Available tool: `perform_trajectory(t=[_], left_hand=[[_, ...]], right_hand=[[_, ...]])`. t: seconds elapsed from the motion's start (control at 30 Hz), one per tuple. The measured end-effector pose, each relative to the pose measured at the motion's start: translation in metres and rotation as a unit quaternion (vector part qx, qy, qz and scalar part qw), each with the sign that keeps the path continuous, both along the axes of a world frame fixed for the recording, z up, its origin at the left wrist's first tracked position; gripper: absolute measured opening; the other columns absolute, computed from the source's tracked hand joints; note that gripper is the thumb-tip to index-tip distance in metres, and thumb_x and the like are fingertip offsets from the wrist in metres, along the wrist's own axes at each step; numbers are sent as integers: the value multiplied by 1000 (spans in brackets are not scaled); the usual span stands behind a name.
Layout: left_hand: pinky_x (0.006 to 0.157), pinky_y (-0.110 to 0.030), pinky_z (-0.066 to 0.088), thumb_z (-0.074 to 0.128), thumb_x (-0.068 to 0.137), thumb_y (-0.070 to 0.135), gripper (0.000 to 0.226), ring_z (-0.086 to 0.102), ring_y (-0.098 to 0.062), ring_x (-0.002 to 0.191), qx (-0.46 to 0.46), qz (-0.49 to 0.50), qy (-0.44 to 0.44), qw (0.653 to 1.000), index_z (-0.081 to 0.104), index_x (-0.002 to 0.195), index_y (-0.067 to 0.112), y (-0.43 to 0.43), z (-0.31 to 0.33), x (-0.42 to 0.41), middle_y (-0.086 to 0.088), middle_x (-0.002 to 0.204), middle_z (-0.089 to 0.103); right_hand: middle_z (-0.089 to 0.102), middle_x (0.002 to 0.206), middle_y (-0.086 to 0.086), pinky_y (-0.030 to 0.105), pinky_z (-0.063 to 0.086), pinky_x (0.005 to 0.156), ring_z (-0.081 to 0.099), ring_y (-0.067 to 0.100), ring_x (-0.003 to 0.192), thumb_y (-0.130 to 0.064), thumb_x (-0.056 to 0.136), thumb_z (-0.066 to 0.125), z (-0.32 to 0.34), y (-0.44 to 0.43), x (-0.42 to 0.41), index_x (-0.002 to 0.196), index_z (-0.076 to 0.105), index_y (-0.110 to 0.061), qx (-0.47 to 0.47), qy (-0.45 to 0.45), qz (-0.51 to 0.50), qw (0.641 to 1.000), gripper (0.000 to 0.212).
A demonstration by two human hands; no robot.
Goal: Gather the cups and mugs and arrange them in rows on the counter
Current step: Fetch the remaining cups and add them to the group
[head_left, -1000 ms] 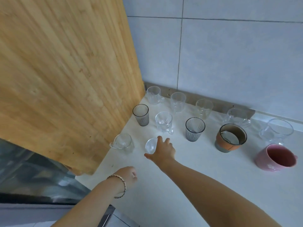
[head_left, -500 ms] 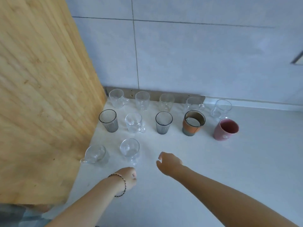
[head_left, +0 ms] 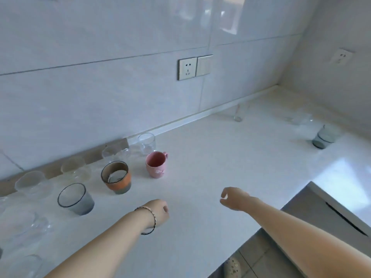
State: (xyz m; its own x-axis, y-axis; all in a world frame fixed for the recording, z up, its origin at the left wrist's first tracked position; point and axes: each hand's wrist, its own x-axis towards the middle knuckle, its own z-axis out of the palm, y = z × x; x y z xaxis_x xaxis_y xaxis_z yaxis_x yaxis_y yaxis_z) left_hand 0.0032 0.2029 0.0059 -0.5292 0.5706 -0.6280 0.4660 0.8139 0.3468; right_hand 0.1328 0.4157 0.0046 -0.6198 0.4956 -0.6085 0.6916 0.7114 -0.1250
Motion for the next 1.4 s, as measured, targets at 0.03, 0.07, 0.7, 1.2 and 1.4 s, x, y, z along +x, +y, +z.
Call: perform_trajectory(t=[0.03, 0.07, 0.7, 1.2, 1.4], left_hand=[[99, -24, 41, 43, 92, 20, 32, 53, -20, 120, 2, -17, 4, 1000, 56, 120, 14, 22, 3, 4, -4, 129, 57], [99, -23, 41, 43, 92, 20, 32, 53, -20, 121, 5, -31, 8, 999, 56, 121, 14, 45, 4, 8, -4, 130, 57], [99, -25, 42, 43, 92, 23, 31, 54, -19, 118, 2, -86, 1, 996, 55, 120, 15, 486, -5, 85, -3, 129, 56], [101, -26, 42, 44, 93, 24, 32, 54, -19, 119, -47, -87, 8, 995, 54, 121, 15, 561, -29, 68, -3, 129, 56], [98, -24, 42, 45, 93, 24, 31, 55, -19, 117, -54, -43, -8, 998, 55, 121, 14, 525, -40, 64, -4, 127, 57]], right_hand=[[48, 140, 3, 29, 39, 101, 47, 22, 129, -29, 96, 43, 1, 19, 9, 132, 49, -16, 2, 8, -18, 1000, 38], [49, 139, 4, 29, 40, 100, 47, 23, 128, -28, 96, 44, 2, 39, 18, 131, 50, -17, 7, 16, -34, 999, 38], [44, 134, 8, 33, 42, 97, 43, 25, 126, -31, 88, 58, 2, 483, 123, 133, 46, -17, 97, 142, -179, 969, 49], [31, 139, 13, 40, 45, 100, 43, 33, 128, -41, 71, 76, -26, 629, 126, 140, 30, -6, 63, 145, -350, 923, 90], [36, 127, 14, 38, 43, 100, 39, 31, 124, -45, 61, 81, -24, 593, 106, 127, 38, -4, 106, 117, -252, 955, 89]])
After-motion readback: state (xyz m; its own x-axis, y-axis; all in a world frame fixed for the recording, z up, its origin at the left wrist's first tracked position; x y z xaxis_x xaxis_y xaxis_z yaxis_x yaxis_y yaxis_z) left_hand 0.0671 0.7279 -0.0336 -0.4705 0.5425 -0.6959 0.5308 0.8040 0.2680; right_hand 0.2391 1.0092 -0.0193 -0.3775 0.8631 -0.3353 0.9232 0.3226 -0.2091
